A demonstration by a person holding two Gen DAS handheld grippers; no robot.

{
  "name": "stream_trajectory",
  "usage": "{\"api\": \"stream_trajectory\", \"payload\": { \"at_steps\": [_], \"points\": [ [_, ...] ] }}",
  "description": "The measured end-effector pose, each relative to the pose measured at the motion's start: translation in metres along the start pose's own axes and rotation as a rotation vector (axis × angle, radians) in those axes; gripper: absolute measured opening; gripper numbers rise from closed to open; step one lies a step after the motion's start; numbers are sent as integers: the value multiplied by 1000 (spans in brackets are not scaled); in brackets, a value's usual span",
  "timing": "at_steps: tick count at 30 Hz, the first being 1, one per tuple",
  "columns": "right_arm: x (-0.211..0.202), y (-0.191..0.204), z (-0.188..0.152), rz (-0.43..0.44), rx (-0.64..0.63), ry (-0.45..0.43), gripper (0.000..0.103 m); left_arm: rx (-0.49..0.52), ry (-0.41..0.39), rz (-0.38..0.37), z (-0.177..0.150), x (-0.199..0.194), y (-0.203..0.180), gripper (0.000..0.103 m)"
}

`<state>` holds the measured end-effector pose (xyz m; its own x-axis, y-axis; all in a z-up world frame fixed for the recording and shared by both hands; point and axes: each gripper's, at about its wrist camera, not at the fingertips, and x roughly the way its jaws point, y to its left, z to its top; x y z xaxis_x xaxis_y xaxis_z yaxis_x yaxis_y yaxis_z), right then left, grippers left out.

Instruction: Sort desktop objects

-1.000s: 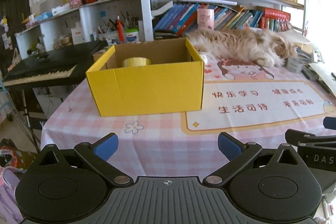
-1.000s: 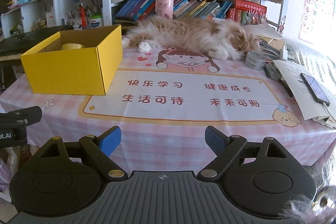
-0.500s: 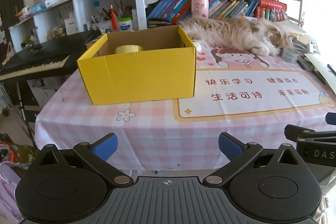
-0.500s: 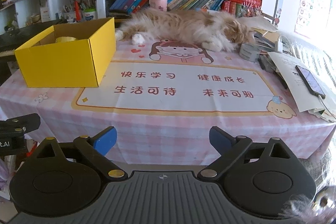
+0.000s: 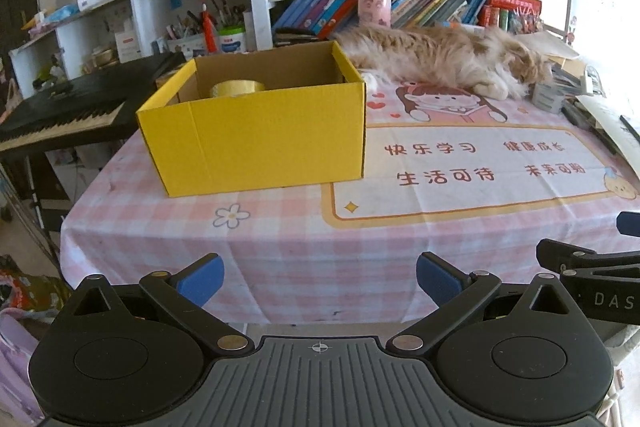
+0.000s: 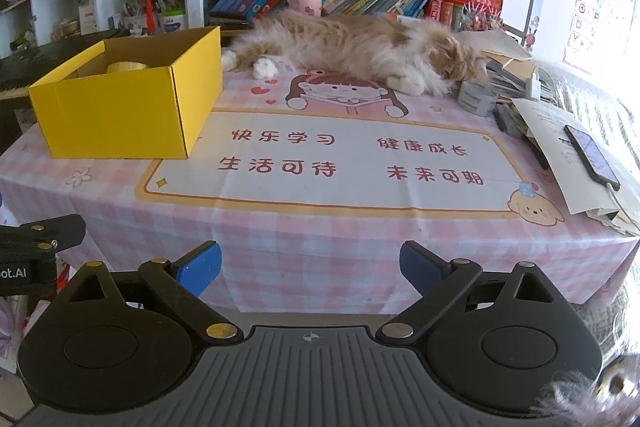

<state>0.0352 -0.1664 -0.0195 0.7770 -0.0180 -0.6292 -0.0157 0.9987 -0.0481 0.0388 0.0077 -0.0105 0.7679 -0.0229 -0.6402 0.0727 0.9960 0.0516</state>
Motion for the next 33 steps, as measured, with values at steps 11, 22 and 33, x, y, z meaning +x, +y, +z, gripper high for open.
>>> {"api": "stream_trajectory", "payload": {
  "at_steps": [11,22,33],
  "points": [
    [5,3,3,2,-2,11,96,-9,14,-7,0,3,3,103],
    [8,4,4,4,-2,16,96,24,11,-36,1,7,-1,103],
    [16,7,4,2,0,25,96,38,9,-45,4,10,-3,103]
  ]
}}
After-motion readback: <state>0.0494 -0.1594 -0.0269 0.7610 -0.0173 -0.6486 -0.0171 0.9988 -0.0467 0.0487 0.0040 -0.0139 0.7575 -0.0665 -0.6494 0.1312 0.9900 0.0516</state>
